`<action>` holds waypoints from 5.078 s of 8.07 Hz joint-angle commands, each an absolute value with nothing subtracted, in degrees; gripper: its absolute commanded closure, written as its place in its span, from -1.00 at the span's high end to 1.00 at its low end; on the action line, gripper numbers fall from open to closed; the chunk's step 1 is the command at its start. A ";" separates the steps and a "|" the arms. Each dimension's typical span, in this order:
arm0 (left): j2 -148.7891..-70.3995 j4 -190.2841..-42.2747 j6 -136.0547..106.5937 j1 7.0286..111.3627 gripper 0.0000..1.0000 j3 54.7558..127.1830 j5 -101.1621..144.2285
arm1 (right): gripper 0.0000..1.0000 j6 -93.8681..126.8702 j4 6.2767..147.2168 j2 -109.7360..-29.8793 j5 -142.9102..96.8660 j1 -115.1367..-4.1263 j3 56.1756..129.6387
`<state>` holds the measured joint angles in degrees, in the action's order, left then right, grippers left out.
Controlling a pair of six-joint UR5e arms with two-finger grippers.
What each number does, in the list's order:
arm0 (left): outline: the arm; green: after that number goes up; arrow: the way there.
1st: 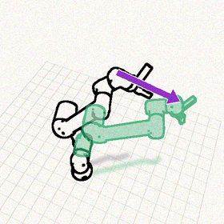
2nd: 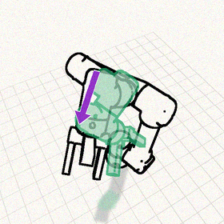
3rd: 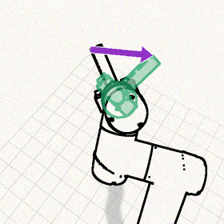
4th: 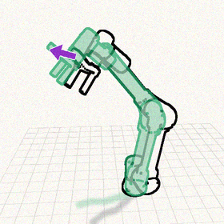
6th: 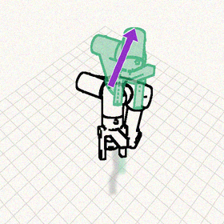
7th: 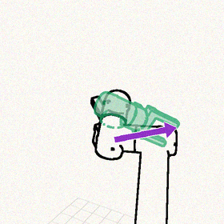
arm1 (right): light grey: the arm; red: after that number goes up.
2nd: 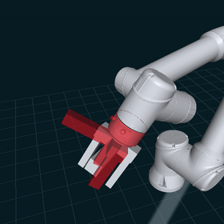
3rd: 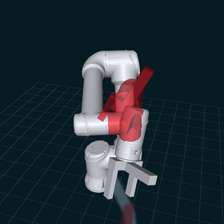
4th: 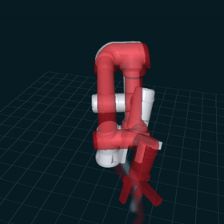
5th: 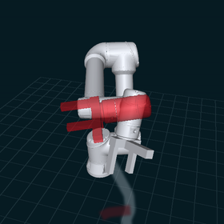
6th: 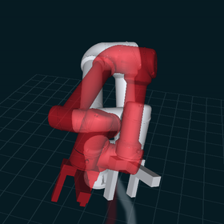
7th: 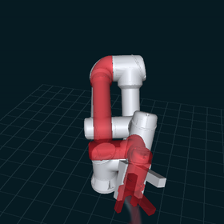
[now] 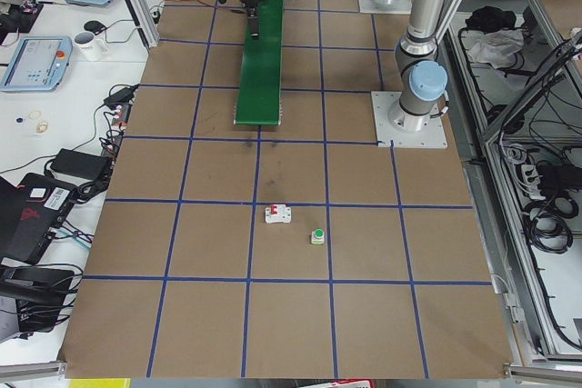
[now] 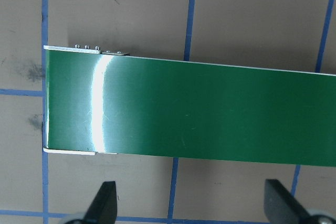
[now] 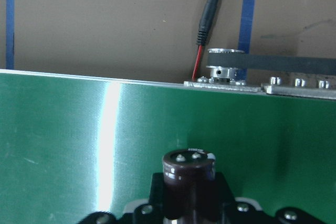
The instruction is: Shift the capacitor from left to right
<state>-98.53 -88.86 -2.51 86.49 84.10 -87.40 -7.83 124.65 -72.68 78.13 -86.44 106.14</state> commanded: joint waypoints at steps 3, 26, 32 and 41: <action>-98.53 -88.86 -2.46 86.48 1.00 84.11 -87.36 | -1.00 -10.96 113.35 -78.38 84.01 -82.20 101.36; -98.53 -88.86 -1.67 86.40 1.00 84.11 -87.45 | -1.00 -38.93 120.57 -64.87 96.61 -47.82 98.87; -98.53 -88.86 -0.79 86.40 1.00 83.85 -87.36 | 0.76 -40.78 120.94 -65.13 88.69 -47.72 98.09; -98.35 -88.77 -0.09 86.40 1.00 84.02 -87.45 | 1.00 -37.72 110.49 -76.36 89.13 -48.25 93.08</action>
<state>-98.37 -88.85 -0.33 86.40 83.97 -87.39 -39.58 112.87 -73.52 89.49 -47.72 93.48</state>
